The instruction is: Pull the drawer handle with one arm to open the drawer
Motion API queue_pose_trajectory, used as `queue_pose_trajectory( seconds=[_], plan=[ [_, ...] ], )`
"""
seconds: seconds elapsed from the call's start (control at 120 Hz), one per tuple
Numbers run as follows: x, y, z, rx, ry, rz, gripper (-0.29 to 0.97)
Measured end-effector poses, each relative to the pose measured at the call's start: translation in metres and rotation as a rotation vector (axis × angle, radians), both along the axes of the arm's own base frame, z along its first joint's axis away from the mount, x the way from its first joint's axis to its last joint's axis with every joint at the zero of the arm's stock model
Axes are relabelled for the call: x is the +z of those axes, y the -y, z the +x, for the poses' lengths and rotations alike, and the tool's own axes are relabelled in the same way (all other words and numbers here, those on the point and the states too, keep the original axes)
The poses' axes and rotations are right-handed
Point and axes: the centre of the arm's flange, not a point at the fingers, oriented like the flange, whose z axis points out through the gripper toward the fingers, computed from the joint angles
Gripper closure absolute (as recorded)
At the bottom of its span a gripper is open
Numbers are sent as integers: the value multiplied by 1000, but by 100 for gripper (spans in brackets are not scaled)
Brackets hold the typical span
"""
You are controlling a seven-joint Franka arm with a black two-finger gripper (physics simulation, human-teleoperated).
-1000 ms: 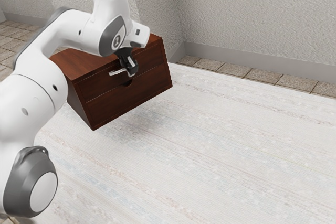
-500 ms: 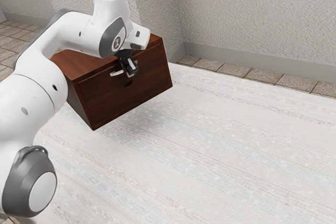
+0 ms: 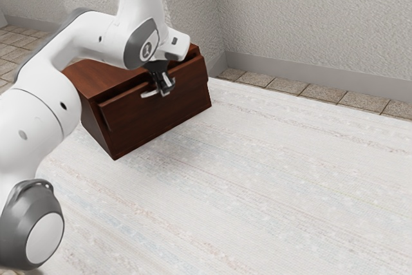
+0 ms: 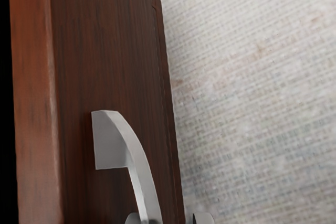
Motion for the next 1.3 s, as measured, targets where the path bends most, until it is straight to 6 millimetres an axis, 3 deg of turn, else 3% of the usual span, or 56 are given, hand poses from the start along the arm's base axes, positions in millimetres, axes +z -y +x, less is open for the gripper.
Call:
queue_pose_trajectory(
  seconds=[0.35,0.617,1.3],
  plan=[
    [4,0,-16,8,-24,-26,67],
    [5,23,-15,-17,-30,-36,67],
    [1,53,-25,-47,-52,-62,67]
  ],
)
